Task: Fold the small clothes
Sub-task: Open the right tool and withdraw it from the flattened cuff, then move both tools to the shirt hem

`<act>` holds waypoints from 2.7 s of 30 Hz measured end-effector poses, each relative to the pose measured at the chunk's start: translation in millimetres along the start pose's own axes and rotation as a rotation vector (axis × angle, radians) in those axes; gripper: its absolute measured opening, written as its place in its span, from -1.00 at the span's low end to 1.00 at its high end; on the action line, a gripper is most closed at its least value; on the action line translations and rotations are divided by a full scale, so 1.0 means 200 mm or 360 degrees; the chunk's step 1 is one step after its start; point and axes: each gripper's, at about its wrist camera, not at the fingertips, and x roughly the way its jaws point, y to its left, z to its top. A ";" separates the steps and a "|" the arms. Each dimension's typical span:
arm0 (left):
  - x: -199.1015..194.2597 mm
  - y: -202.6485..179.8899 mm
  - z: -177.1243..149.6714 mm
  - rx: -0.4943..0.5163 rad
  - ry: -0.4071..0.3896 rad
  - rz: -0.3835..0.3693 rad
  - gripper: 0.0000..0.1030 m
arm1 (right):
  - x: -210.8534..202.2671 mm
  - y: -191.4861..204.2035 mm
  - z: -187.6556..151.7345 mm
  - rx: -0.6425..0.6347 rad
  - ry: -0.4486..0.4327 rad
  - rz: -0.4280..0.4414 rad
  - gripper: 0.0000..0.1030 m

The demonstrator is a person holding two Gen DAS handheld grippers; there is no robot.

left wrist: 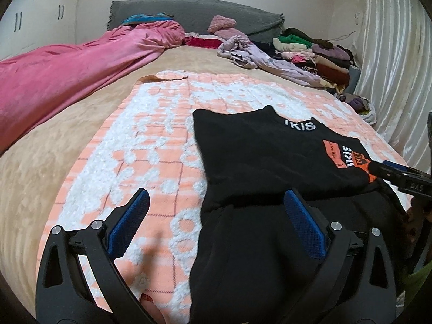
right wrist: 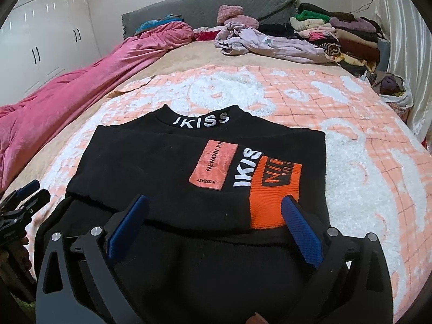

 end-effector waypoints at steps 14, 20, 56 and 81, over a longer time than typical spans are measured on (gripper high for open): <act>-0.08 0.04 -0.07 -0.0054 -0.0027 0.0022 0.81 | -0.14 0.00 -0.03 -0.0023 -0.0076 0.0014 0.91; -0.11 0.04 -0.09 -0.0050 -0.0036 0.0032 0.81 | -0.17 0.00 -0.05 -0.0033 -0.0084 0.0013 0.91; -0.45 -0.08 -0.25 0.0027 0.0004 0.0129 0.81 | -0.46 0.03 -0.17 -0.0101 -0.0164 0.0025 0.91; -0.45 -0.06 -0.40 0.0039 0.0201 0.0219 0.81 | -0.53 -0.05 -0.42 -0.0151 -0.0019 -0.0026 0.91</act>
